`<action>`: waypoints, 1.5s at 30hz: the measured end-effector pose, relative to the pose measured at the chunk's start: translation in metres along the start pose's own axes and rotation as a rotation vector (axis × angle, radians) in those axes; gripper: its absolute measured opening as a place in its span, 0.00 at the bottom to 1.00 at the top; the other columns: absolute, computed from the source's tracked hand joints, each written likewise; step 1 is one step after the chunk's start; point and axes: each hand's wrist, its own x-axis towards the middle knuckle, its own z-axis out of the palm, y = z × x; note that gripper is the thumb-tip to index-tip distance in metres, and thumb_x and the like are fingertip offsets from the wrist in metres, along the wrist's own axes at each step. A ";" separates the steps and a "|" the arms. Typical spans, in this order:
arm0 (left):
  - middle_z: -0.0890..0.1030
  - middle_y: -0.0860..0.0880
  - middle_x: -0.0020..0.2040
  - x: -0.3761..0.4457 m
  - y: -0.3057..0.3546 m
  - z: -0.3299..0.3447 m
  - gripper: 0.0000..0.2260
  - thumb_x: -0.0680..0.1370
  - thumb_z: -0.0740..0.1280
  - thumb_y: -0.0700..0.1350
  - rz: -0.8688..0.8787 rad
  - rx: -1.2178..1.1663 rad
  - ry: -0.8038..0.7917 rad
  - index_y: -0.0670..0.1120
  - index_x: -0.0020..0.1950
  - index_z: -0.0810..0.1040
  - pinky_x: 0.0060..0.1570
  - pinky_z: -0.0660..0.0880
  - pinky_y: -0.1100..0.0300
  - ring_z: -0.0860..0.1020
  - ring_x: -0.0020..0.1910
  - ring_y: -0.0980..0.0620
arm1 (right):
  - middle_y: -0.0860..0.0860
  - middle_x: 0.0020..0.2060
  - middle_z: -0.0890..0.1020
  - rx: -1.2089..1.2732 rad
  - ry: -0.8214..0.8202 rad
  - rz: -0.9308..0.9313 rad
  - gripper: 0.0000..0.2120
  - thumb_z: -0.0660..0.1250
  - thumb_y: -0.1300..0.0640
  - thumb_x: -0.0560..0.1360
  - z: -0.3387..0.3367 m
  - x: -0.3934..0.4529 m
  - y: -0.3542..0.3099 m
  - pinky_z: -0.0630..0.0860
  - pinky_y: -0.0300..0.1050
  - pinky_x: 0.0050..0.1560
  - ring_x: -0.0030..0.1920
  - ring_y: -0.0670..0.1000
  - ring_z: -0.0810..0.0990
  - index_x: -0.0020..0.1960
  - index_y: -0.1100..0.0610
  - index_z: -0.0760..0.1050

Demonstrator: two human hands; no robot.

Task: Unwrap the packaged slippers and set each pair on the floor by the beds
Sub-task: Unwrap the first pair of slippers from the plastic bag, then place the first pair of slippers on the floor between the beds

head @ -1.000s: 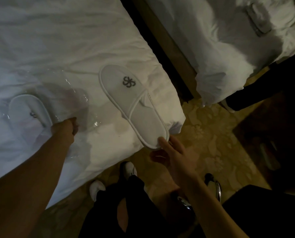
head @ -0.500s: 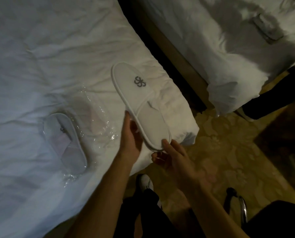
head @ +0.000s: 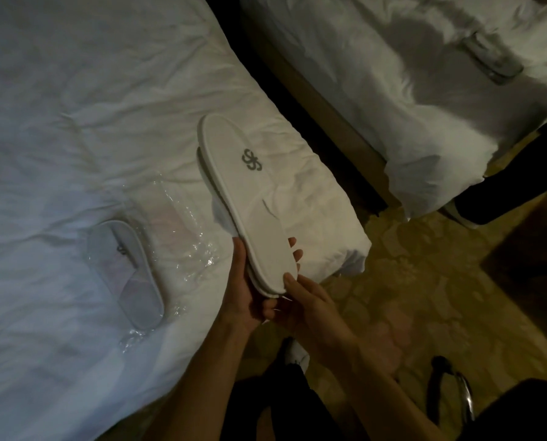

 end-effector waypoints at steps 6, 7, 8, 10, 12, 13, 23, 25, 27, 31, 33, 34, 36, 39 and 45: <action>0.77 0.42 0.68 0.003 0.011 0.017 0.39 0.67 0.70 0.67 0.007 0.039 0.077 0.47 0.72 0.72 0.58 0.76 0.48 0.76 0.66 0.41 | 0.57 0.39 0.86 -0.064 -0.056 0.027 0.14 0.63 0.53 0.79 -0.006 0.007 -0.019 0.83 0.45 0.41 0.39 0.54 0.85 0.59 0.62 0.75; 0.77 0.42 0.68 0.005 0.012 0.021 0.38 0.68 0.70 0.67 0.017 0.041 0.084 0.48 0.72 0.72 0.57 0.77 0.48 0.77 0.66 0.40 | 0.56 0.40 0.86 -0.130 -0.042 0.002 0.15 0.65 0.52 0.78 -0.008 0.007 -0.024 0.83 0.46 0.43 0.40 0.54 0.86 0.59 0.62 0.76; 0.78 0.42 0.67 0.007 0.013 0.025 0.37 0.69 0.69 0.66 0.025 0.041 0.089 0.48 0.72 0.71 0.56 0.77 0.48 0.77 0.65 0.40 | 0.56 0.42 0.86 -0.221 -0.010 -0.030 0.17 0.66 0.51 0.77 -0.010 0.007 -0.029 0.83 0.46 0.45 0.41 0.55 0.86 0.59 0.62 0.76; 0.79 0.42 0.66 0.011 0.013 0.030 0.34 0.71 0.66 0.64 0.037 0.064 0.090 0.49 0.73 0.69 0.52 0.79 0.49 0.79 0.63 0.41 | 0.56 0.47 0.85 -0.389 0.099 -0.091 0.20 0.69 0.50 0.76 -0.015 0.008 -0.042 0.83 0.44 0.44 0.44 0.54 0.86 0.61 0.62 0.73; 0.80 0.43 0.64 0.015 0.013 0.037 0.30 0.74 0.63 0.61 0.018 0.106 0.084 0.50 0.73 0.69 0.51 0.80 0.49 0.79 0.62 0.41 | 0.51 0.50 0.80 -0.476 0.189 -0.132 0.24 0.71 0.48 0.73 -0.022 0.009 -0.058 0.82 0.39 0.39 0.45 0.51 0.84 0.63 0.57 0.68; 0.80 0.42 0.64 0.017 0.013 0.040 0.28 0.74 0.62 0.60 0.000 0.132 0.076 0.50 0.72 0.69 0.52 0.80 0.49 0.80 0.62 0.42 | 0.47 0.51 0.78 -0.515 0.205 -0.159 0.26 0.71 0.46 0.73 -0.025 0.009 -0.069 0.81 0.37 0.39 0.47 0.48 0.82 0.65 0.53 0.66; 0.85 0.50 0.55 0.044 -0.018 0.092 0.32 0.59 0.75 0.69 -0.021 0.565 0.118 0.57 0.59 0.78 0.46 0.81 0.57 0.83 0.54 0.51 | 0.47 0.58 0.79 -0.471 0.136 -0.289 0.22 0.70 0.48 0.73 -0.074 0.004 -0.113 0.80 0.41 0.52 0.57 0.47 0.80 0.64 0.52 0.70; 0.85 0.52 0.55 0.050 -0.023 0.099 0.36 0.56 0.72 0.74 0.043 0.680 0.160 0.57 0.59 0.79 0.52 0.81 0.55 0.83 0.55 0.52 | 0.51 0.60 0.78 -0.401 0.176 -0.285 0.26 0.72 0.49 0.70 -0.084 0.001 -0.117 0.78 0.51 0.60 0.59 0.52 0.79 0.64 0.53 0.67; 0.84 0.53 0.53 0.056 -0.028 0.107 0.41 0.53 0.66 0.80 0.128 0.789 0.273 0.56 0.58 0.78 0.52 0.80 0.56 0.82 0.53 0.52 | 0.52 0.62 0.77 -0.328 0.192 -0.282 0.26 0.73 0.53 0.71 -0.093 0.000 -0.121 0.75 0.58 0.65 0.61 0.55 0.78 0.64 0.53 0.65; 0.81 0.58 0.46 0.066 -0.042 0.119 0.45 0.51 0.54 0.84 0.238 0.894 0.473 0.58 0.58 0.73 0.31 0.74 0.69 0.80 0.44 0.59 | 0.51 0.63 0.75 -0.224 0.191 -0.294 0.24 0.70 0.58 0.75 -0.111 0.000 -0.125 0.73 0.60 0.66 0.63 0.56 0.76 0.66 0.50 0.62; 0.81 0.58 0.47 0.072 -0.049 0.119 0.38 0.56 0.58 0.82 0.253 0.878 0.488 0.60 0.57 0.73 0.35 0.75 0.67 0.81 0.45 0.60 | 0.52 0.65 0.74 -0.201 0.211 -0.308 0.24 0.69 0.58 0.76 -0.123 0.002 -0.124 0.72 0.63 0.67 0.65 0.56 0.75 0.67 0.49 0.62; 0.81 0.58 0.50 0.075 -0.053 0.117 0.34 0.60 0.62 0.79 0.251 0.859 0.485 0.60 0.58 0.73 0.39 0.76 0.65 0.80 0.48 0.58 | 0.52 0.66 0.74 -0.192 0.224 -0.309 0.24 0.69 0.58 0.76 -0.131 0.004 -0.124 0.72 0.63 0.67 0.65 0.57 0.74 0.67 0.48 0.62; 0.80 0.56 0.56 0.081 -0.062 0.111 0.24 0.68 0.69 0.67 0.248 0.813 0.471 0.58 0.61 0.75 0.43 0.76 0.64 0.79 0.55 0.55 | 0.52 0.65 0.74 -0.158 0.243 -0.305 0.24 0.69 0.58 0.76 -0.148 0.007 -0.125 0.73 0.64 0.65 0.64 0.56 0.75 0.66 0.47 0.62; 0.79 0.59 0.59 0.081 -0.074 0.105 0.19 0.73 0.72 0.51 0.291 0.736 0.449 0.58 0.64 0.76 0.42 0.76 0.69 0.78 0.56 0.57 | 0.50 0.62 0.76 -0.131 0.266 -0.305 0.23 0.69 0.58 0.75 -0.172 0.013 -0.123 0.78 0.57 0.58 0.59 0.52 0.77 0.65 0.46 0.63; 0.82 0.59 0.59 0.084 -0.096 0.111 0.25 0.71 0.68 0.40 0.337 0.643 0.385 0.60 0.64 0.77 0.50 0.79 0.62 0.80 0.57 0.60 | 0.49 0.57 0.77 -0.051 0.360 -0.299 0.24 0.70 0.59 0.75 -0.205 0.020 -0.116 0.78 0.48 0.47 0.55 0.51 0.78 0.66 0.48 0.64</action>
